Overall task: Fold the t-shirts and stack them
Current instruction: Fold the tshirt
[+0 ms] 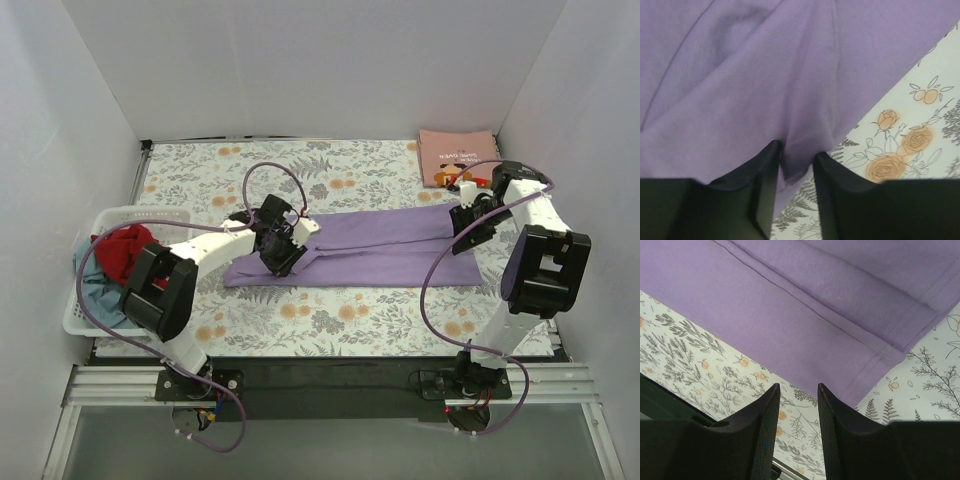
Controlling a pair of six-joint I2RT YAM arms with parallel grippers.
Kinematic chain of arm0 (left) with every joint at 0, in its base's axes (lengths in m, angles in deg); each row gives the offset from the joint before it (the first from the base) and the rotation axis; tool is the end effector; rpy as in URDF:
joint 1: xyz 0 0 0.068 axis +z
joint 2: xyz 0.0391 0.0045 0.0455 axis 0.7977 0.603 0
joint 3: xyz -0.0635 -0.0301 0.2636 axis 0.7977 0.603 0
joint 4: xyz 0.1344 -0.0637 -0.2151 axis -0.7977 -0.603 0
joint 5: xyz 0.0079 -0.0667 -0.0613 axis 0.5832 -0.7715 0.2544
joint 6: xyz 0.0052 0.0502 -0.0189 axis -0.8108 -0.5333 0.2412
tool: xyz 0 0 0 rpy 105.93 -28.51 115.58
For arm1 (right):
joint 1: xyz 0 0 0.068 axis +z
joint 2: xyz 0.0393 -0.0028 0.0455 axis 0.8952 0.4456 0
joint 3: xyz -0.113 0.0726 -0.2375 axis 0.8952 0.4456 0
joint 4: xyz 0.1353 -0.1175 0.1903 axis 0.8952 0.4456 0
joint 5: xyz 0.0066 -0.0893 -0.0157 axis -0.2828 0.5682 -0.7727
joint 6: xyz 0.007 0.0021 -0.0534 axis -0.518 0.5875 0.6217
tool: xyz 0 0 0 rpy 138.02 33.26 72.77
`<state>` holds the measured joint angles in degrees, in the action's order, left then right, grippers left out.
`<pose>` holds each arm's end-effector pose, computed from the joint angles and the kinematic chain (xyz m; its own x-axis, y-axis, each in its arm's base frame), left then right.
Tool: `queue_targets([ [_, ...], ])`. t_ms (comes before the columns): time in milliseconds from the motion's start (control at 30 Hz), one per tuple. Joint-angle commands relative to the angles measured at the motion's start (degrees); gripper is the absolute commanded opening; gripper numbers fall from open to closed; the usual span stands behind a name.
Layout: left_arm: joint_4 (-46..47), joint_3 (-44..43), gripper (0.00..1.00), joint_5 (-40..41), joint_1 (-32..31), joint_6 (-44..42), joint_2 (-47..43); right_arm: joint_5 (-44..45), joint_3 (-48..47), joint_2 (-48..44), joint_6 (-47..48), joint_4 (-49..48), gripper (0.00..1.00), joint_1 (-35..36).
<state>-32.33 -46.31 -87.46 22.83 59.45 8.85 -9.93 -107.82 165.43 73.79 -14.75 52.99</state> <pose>0.2722 -0.1662 0.1833 -0.9275 0.2486 -0.2791 0.3251 0.9050 -0.2743 0.3324 -0.0486 0.2285 -0.8455 -0.4203 -0.3292 -0.4988 0.8417 0.2064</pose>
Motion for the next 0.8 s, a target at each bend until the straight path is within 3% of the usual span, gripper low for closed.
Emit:
queue_targets([
  [0,2.37,-4.08,0.27,2.32,-0.5,-0.46,1.71,-0.74,-0.32,0.35,-0.03,0.77,0.42,-0.26],
  [133,3.77,-6.9,0.05,3.55,-0.59,1.55,4.27,-0.83,-0.58,0.79,-0.12,0.77,0.42,-0.26],
  [200,3.95,-9.09,0.01,4.25,-0.5,2.44,5.32,-0.57,-0.58,0.88,-0.03,0.85,0.42,-0.26],
  [667,4.04,-14.99,0.0,2.41,-0.5,6.04,9.63,-0.82,0.12,1.23,0.67,0.86,0.42,-0.26],
  [767,4.48,-15.34,0.05,2.58,-0.5,6.92,10.95,-1.18,0.03,1.32,0.58,0.94,0.44,-0.26],
])
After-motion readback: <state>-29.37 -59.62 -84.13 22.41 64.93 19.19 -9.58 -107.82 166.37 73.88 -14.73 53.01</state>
